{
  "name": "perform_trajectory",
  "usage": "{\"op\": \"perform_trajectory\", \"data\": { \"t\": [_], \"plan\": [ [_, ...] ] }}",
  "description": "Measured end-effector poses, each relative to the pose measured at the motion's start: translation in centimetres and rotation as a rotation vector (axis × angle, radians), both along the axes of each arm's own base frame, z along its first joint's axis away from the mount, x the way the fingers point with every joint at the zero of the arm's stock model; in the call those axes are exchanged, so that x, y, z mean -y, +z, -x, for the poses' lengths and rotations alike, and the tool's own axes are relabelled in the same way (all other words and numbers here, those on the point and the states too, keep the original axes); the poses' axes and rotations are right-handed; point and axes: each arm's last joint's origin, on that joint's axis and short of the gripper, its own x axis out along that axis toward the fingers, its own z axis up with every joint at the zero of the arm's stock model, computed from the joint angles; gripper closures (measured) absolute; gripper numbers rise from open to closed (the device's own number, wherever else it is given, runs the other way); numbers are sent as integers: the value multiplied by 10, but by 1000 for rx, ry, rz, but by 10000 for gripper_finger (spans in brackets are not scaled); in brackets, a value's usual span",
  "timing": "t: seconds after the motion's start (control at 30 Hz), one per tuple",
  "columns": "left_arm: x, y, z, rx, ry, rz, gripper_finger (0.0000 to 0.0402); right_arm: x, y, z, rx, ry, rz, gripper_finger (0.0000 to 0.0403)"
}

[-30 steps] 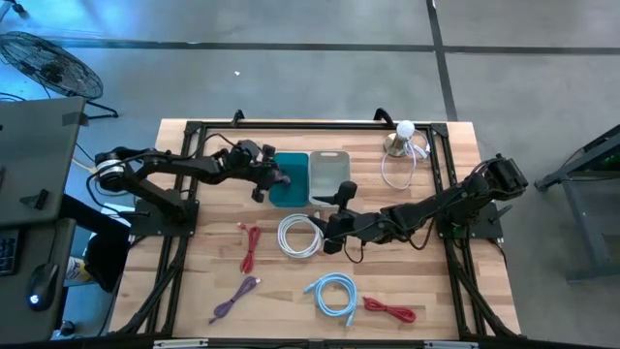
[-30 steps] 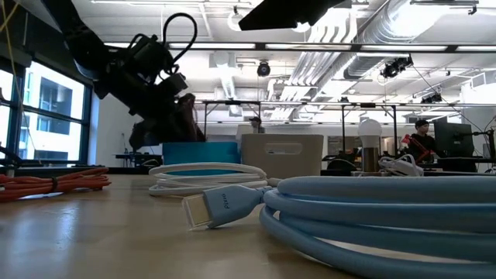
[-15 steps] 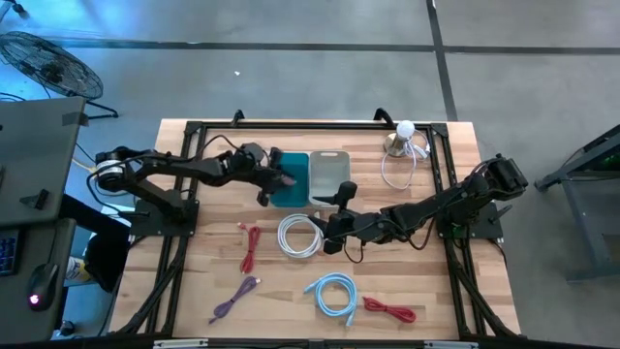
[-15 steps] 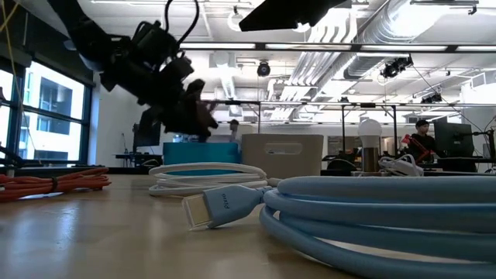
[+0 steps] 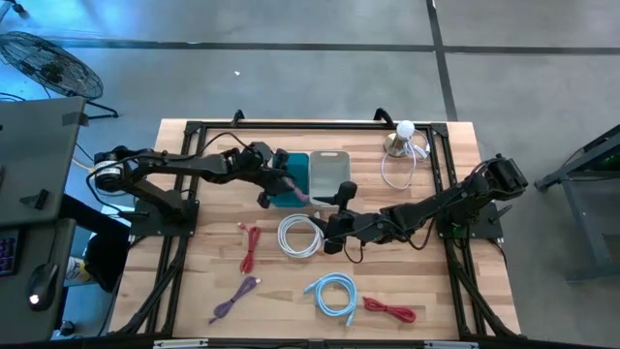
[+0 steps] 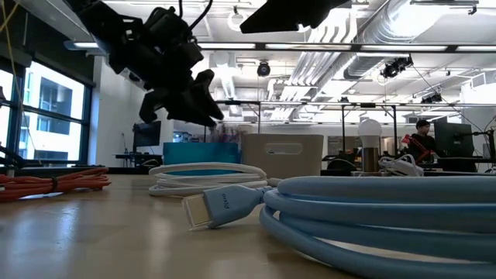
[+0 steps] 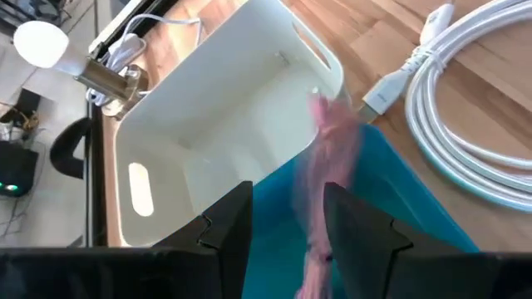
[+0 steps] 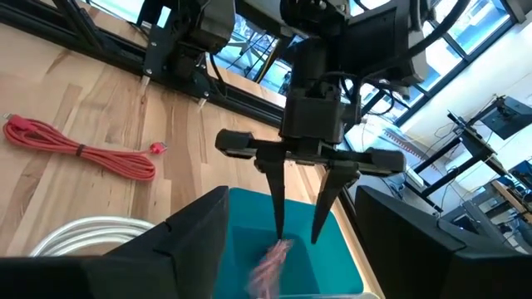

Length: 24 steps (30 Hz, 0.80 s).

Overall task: Pick & Place USB Port
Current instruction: Put the pink charger cable into the blue bin, then put the white HDMI cable into the gray bin

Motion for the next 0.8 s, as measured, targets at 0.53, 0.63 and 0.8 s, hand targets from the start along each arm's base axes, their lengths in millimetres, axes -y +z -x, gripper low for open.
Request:
{"op": "perform_trajectory", "data": {
  "t": [0.53,0.63,0.8],
  "plan": [
    [20,39,38,-6,-31,8,257,-3,-6,3,-64,27,3,148],
    [32,52,56,-8,-41,-7,257,-7,-10,5,-98,22,15,148],
    [54,72,88,10,-34,3,257,-14,-10,8,-111,39,42,148]
  ]
}}
